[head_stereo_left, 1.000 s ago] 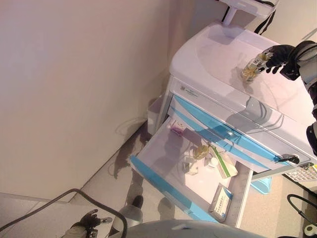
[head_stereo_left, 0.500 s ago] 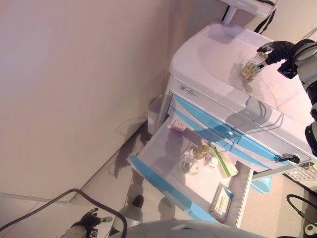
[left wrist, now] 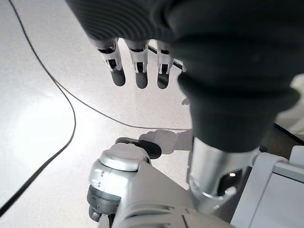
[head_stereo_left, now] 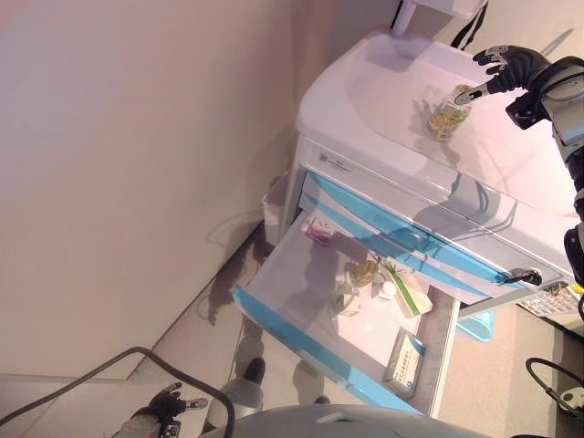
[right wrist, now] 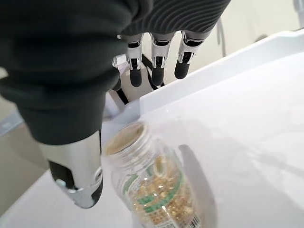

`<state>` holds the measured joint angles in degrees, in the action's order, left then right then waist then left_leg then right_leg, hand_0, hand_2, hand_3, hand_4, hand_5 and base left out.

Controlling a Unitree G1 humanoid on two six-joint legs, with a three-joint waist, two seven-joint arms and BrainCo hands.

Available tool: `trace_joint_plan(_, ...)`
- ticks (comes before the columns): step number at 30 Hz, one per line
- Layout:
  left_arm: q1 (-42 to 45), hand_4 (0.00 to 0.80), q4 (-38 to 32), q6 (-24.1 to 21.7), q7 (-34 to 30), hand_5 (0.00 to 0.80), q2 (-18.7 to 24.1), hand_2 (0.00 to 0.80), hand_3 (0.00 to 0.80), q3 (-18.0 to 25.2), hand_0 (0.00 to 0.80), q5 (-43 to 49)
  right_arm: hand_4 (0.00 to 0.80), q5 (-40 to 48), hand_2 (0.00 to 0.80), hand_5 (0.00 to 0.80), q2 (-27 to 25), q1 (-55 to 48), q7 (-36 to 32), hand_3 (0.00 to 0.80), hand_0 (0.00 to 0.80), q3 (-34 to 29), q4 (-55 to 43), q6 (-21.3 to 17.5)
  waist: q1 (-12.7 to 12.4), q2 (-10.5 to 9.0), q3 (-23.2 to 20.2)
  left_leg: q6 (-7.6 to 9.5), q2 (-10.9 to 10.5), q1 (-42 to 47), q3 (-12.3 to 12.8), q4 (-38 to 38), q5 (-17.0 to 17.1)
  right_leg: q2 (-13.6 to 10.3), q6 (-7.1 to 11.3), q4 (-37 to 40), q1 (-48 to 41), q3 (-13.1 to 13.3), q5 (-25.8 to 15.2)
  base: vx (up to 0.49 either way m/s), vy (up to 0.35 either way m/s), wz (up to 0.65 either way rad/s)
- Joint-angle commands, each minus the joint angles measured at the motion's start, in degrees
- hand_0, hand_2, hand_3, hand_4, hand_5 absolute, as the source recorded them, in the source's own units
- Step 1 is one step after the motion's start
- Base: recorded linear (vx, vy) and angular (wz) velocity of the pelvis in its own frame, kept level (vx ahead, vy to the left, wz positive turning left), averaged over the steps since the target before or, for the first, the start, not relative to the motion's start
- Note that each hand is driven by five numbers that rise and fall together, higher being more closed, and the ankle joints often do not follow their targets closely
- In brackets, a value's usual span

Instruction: Open the drawer and pick up the medicine

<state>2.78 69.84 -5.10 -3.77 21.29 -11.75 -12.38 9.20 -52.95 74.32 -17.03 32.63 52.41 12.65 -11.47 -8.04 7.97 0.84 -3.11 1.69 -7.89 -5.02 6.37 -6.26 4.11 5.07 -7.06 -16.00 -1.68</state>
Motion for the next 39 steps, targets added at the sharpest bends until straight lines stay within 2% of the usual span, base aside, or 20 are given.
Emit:
trace_joint_plan(1, -0.06, 0.0, 0.97, 0.28, -0.48, 0.0, 2.46, 0.0, 0.0, -3.16, 0.0, 0.86, 0.0, 6.59, 0.0, 0.0, -4.38, -1.09, 3.98, 0.0, 0.0, -0.03, -4.19, -1.41, 0.52, 0.66, -2.91, -0.77, 1.32, 1.69, 4.4, 0.02, -4.76, -1.37, 2.7, -5.66, 3.31, 1.78, -1.04, -0.031, -0.02, -0.23)
trace_joint_plan(7, -0.81, 0.0, 0.86, 0.64, -1.14, 0.0, 2.32, 0.0, 0.0, -3.82, 0.0, 1.87, 0.0, 14.25, 0.0, 0.0, -5.26, -9.81, 8.76, 0.0, 0.0, -9.21, -6.75, -1.46, 2.97, 1.43, -3.03, -0.55, 1.65, 2.32, 6.7, 0.02, -5.65, -1.12, 2.88, -5.23, 3.86, 3.87, -1.51, -0.031, -0.025, -0.21)
trace_joint_plan(11, -1.58, 0.0, 0.96, 0.57, -1.54, 0.0, 1.93, 0.0, 0.0, -5.13, 0.0, 2.44, 0.0, 19.21, 0.0, 0.0, -5.03, -16.53, 16.15, 0.0, 0.0, -16.81, -7.0, -5.03, 4.7, 2.33, -3.21, -0.45, 1.83, 2.74, 7.99, 0.02, -6.2, -0.99, 2.97, -4.76, 4.08, 5.44, -1.76, -0.022, -0.015, -0.27)
trace_joint_plan(14, -2.14, 0.0, 0.85, 0.5, -1.71, 0.0, 1.59, 0.0, 0.0, -6.62, 0.0, 1.73, 0.0, 24.74, 0.0, 0.0, -2.54, -21.41, 23.66, 0.0, 0.0, -23.48, -9.25, -10.82, 6.02, 3.27, -3.28, -0.42, 1.94, 3.09, 8.92, 0.02, -6.61, -0.91, 3.17, -4.22, 4.26, 6.72, -2.18, -0.015, -0.009, -0.27)
trace_joint_plan(15, -2.27, 0.0, 0.88, 0.35, -1.8, 0.0, 1.39, 0.0, 0.0, -6.93, 0.0, 1.94, 0.0, 27.22, 0.0, 0.0, -0.88, -23.38, 27.28, 0.0, 0.0, -25.79, -11.25, -14.2, 6.46, 3.55, -3.31, -0.42, 1.98, 3.17, 9.27, 0.02, -6.72, -0.9, 3.2, -4.06, 4.34, 7.14, -2.27, -0.009, -0.003, -0.38)
trace_joint_plan(18, -3.36, 0.0, 0.92, 0.87, -1.67, 0.0, 0.22, 0.0, 0.0, -8.0, 0.0, 1.9, 0.0, 23.74, 0.0, 0.0, 6.97, -31.74, 33.12, 0.0, 0.0, -32.43, -15.74, -19.39, 7.82, 4.6, -3.38, -0.26, 1.94, 3.46, 10.37, 0.02, -7.12, -0.84, 3.24, -3.55, 4.67, 8.62, -2.57, -0.011, -0.003, -0.34)
trace_joint_plan(21, -3.82, 0.0, 0.73, 0.81, -1.45, 0.0, -0.47, 0.0, 0.0, -8.84, 0.0, 1.51, 0.0, 21.26, 0.0, 0.0, 12.19, -38.65, 36.73, 0.0, 0.0, -34.21, -18.49, -23.75, 9.18, 5.37, -3.21, -0.07, 1.97, 3.63, 11.36, 0.02, -7.46, -0.72, 3.18, -3.0, 5.03, 10.05, -2.93, -0.024, -0.014, -0.34)
trace_joint_plan(27, -4.89, 0.0, 0.23, 0.8, -1.14, 0.0, -1.48, 0.0, 0.0, -9.84, 0.0, 2.19, 0.0, 19.83, 0.0, 0.0, 17.87, -46.65, 40.76, 0.0, 0.0, -35.84, -18.7, -28.38, 11.47, 6.4, -3.08, -0.02, 2.09, 3.51, 12.69, 0.02, -7.91, -0.26, 3.13, -1.61, 5.49, 12.54, -3.68, -0.008, -0.037, -0.28)
trace_joint_plan(31, -5.76, 0.0, -0.57, 0.8, -1.37, 0.0, -1.28, 0.0, 0.0, -10.77, 0.0, 2.88, 0.0, 17.78, 0.0, 0.0, 19.35, -50.24, 42.23, 0.0, 0.0, -35.59, -16.02, -27.83, 12.4, 6.78, -2.85, -0.23, 2.36, 3.23, 13.55, 0.02, -7.94, -0.14, 3.19, -0.99, 5.75, 13.22, -4.03, -0.01, -0.05, -0.18)
trace_joint_plan(34, -6.12, 0.0, -0.98, 0.54, -1.95, 0.0, -1.1, 0.0, 0.0, -10.77, 0.0, 3.59, 0.0, 16.01, 0.0, 0.0, 19.7, -53.33, 40.84, 0.0, 0.0, -35.54, -13.48, -26.74, 12.92, 7.0, -2.83, -0.29, 2.51, 3.03, 13.9, 0.02, -7.87, -0.02, 3.14, -0.82, 5.93, 13.5, -4.02, -0.002, -0.041, -0.05)
trace_joint_plan(36, -5.85, 0.0, -1.33, 0.1, -1.76, 0.0, -1.34, 0.0, 0.0, -10.89, 0.0, 4.31, 0.0, 15.09, 0.0, 0.0, 20.16, -55.79, 38.25, 0.0, 0.0, -35.51, -10.85, -25.91, 13.11, 7.12, -2.92, -0.34, 2.59, 2.94, 13.99, 0.02, -7.81, 0.17, 3.07, -0.75, 5.97, 13.62, -3.98, 0.016, -0.04, -0.04)
trace_joint_plan(39, -5.72, 0.0, -2.11, -0.44, -1.67, 0.0, -1.5, 0.0, 0.0, -11.29, 0.0, 4.97, 0.0, 12.0, 0.0, 0.0, 21.27, -60.08, 34.52, 0.0, 0.0, -35.02, -6.29, -26.99, 13.25, 7.24, -2.85, -0.4, 2.77, 2.75, 14.06, 0.02, -7.67, 0.39, 2.97, -0.67, 6.0, 13.61, -3.91, 0.019, -0.04, -0.06)
